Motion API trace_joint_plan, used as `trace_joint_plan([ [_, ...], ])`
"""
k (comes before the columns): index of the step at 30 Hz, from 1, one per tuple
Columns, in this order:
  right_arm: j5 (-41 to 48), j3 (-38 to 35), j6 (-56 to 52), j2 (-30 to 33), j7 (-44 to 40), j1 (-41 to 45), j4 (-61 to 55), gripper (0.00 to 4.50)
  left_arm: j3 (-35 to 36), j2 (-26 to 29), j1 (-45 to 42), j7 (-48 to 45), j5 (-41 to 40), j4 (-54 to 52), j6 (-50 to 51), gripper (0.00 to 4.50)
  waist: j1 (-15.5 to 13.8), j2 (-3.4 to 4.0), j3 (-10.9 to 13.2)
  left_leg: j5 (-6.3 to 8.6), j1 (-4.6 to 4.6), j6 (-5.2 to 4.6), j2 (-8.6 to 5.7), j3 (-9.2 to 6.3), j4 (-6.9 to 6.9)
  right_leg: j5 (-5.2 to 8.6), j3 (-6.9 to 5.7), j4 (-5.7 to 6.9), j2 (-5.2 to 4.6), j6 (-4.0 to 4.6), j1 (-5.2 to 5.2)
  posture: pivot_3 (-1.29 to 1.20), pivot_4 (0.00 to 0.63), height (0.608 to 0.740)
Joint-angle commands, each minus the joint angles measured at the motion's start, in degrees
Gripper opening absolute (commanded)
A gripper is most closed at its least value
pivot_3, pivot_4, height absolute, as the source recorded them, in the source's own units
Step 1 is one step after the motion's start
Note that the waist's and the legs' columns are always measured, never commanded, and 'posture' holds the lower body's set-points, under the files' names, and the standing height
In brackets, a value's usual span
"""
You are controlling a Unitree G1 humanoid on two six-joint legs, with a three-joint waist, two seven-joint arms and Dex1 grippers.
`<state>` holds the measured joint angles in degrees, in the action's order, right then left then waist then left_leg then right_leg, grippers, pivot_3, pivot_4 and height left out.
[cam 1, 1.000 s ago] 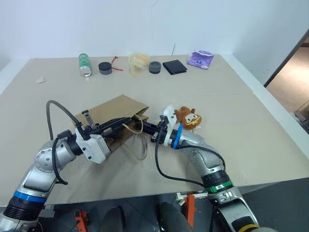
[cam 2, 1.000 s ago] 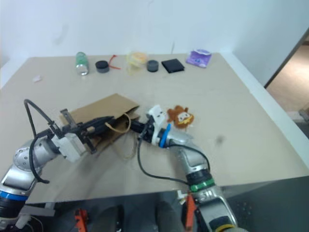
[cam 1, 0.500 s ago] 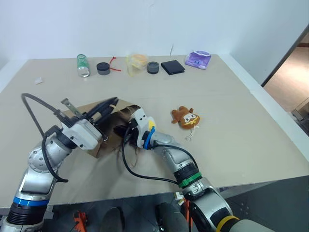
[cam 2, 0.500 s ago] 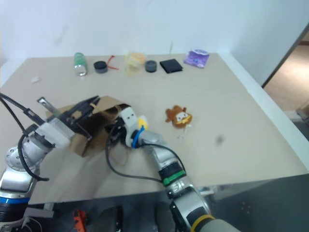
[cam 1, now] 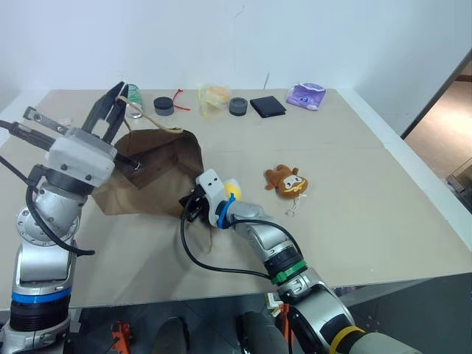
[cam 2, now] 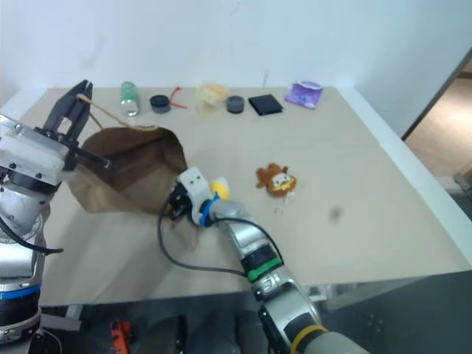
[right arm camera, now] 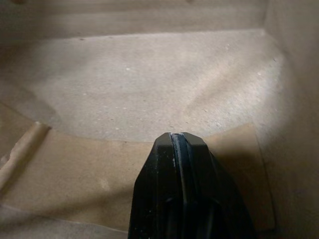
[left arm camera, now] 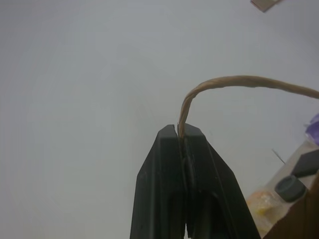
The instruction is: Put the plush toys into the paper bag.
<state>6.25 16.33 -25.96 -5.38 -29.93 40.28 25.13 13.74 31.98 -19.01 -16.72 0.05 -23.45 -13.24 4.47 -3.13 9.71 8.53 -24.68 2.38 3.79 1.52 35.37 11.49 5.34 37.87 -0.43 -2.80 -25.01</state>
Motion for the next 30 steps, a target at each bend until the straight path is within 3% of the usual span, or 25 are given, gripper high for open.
trace_joint_plan([
  [1,-1.0,-0.6,-2.6,1.3,0.8,-1.7,2.3,0.07,1.8,0.3,-1.2,0.9,0.2,-2.9,-0.2,0.0,0.0,0.0,0.0,0.0,0.0,0.0,0.0,0.0,0.0,0.0,-0.01,0.0,0.0,0.0,0.0,0.0,0.15,0.74],
  [6,2.6,-2.1,5.3,2.5,-5.4,-2.9,-4.7,0.07,-1.2,-1.0,6.1,-1.2,0.9,-0.9,-3.0,0.0,0.0,0.01,0.0,-0.02,-0.01,-0.03,0.01,-0.03,-0.01,0.01,-0.05,-0.04,-0.01,0.0,0.0,0.0,0.15,0.74],
  [7,4.2,-2.5,5.5,3.7,-8.0,-3.5,-8.1,0.34,-1.6,-1.2,7.9,-1.6,0.9,-0.3,-4.1,0.0,0.0,0.01,0.0,-0.02,-0.08,-0.03,0.02,-0.03,-0.02,0.01,-0.08,-0.08,-0.01,0.01,-0.04,0.0,0.15,0.74],
  [8,5.9,-2.8,4.8,5.0,-10.5,-4.1,-11.4,0.34,-1.8,-1.4,9.3,-1.9,0.8,0.0,-4.8,0.0,0.0,0.04,0.0,-0.02,-0.08,-0.03,0.02,-0.03,-0.02,0.01,-0.08,-0.08,-0.01,0.01,-0.04,0.0,0.15,0.74],
  [9,7.4,-3.4,4.2,6.1,-12.3,-4.6,-14.3,0.76,-2.0,-1.5,10.2,-2.2,0.7,0.3,-5.3,0.0,0.0,0.05,0.0,-0.02,-0.09,-0.04,0.02,-0.03,-0.06,0.01,-0.07,-0.18,-0.02,0.01,-0.03,0.0,0.15,0.74],
  [10,9.4,-4.6,3.5,6.9,-13.6,-5.0,-17.0,0.84,-2.0,-1.5,10.8,-2.5,0.5,0.4,-5.6,0.0,-0.1,0.07,0.0,-0.03,-0.15,-0.04,0.02,-0.03,-0.06,0.01,-0.08,-0.21,-0.04,0.01,-0.06,0.0,0.15,0.74],
  [11,11.2,-5.5,2.7,7.7,-14.5,-5.4,-19.2,1.27,-2.0,-1.4,11.2,-2.8,0.4,0.6,-5.8,0.0,-0.1,0.07,0.0,-0.03,-0.3,-0.05,0.03,-0.02,-0.06,0.01,-0.12,-0.3,-0.07,0.01,-0.13,0.0,0.15,0.74],
  [12,13.0,-6.4,1.6,9.4,-16.0,-5.8,-21.9,1.98,-2.0,-1.4,11.7,-2.9,0.5,1.0,-6.4,0.0,-0.2,0.07,0.0,-0.05,-0.54,-0.08,0.05,-0.02,-0.06,0.01,-0.19,-0.41,-0.09,0.01,-0.26,0.0,0.15,0.74],
  [14,15.9,-7.9,-1.4,12.8,-18.2,-6.5,-26.7,2.49,-2.0,-1.4,12.4,-3.1,0.6,1.5,-7.5,0.0,-0.1,0.1,0.1,-0.04,-0.54,-0.07,0.09,-0.02,-0.08,0.0,-0.27,-0.47,-0.09,0.01,-0.27,0.0,0.15,0.74],
  [15,17.9,-8.9,-3.3,14.7,-19.4,-6.9,-29.2,3.02,-1.9,-1.5,12.7,-3.2,0.6,1.5,-7.7,0.0,-0.1,0.1,0.1,-0.04,-0.54,-0.07,0.09,-0.02,-0.1,0.0,-0.28,-0.48,-0.09,0.01,-0.27,0.0,0.15,0.74],
  [16,20.1,-10.8,-5.7,16.7,-19.9,-6.7,-31.2,3.2,-1.9,-1.5,12.8,-3.2,0.5,1.5,-7.8,0.0,-0.1,0.12,0.1,-0.04,-0.49,-0.07,0.1,-0.02,-0.18,0.02,-0.3,-0.5,-0.09,0.04,-0.26,0.0,0.15,0.74],
  [19,23.4,-14.2,-11.2,21.6,-19.3,-5.5,-33.6,4.37,-1.6,-1.5,13.0,-3.5,0.1,1.4,-8.0,0.0,-0.2,0.14,0.1,-0.04,-0.45,-0.07,0.1,-0.01,-0.51,0.11,-0.35,-0.61,-0.1,0.14,-0.31,0.0,0.15,0.74],
  [26,16.9,-10.5,-19.5,32.5,-16.0,-4.6,-29.2,4.45,-0.8,-1.1,11.9,-3.8,-0.6,0.3,-7.3,0.0,-0.2,0.14,0.1,-0.04,-0.39,-0.08,0.1,-0.01,-0.79,0.22,-0.38,-0.72,-0.09,0.23,-0.33,0.0,0.15,0.74],
  [30,16.0,-7.4,-24.8,32.4,-14.5,-5.0,-28.0,4.45,-0.7,-0.8,10.7,-4.0,-1.3,-1.1,-6.1,0.0,-0.2,0.14,0.1,-0.05,-0.39,-0.08,0.09,0.0,-0.78,0.23,-0.36,-0.72,-0.08,0.22,-0.33,0.0,0.15,0.74],
])
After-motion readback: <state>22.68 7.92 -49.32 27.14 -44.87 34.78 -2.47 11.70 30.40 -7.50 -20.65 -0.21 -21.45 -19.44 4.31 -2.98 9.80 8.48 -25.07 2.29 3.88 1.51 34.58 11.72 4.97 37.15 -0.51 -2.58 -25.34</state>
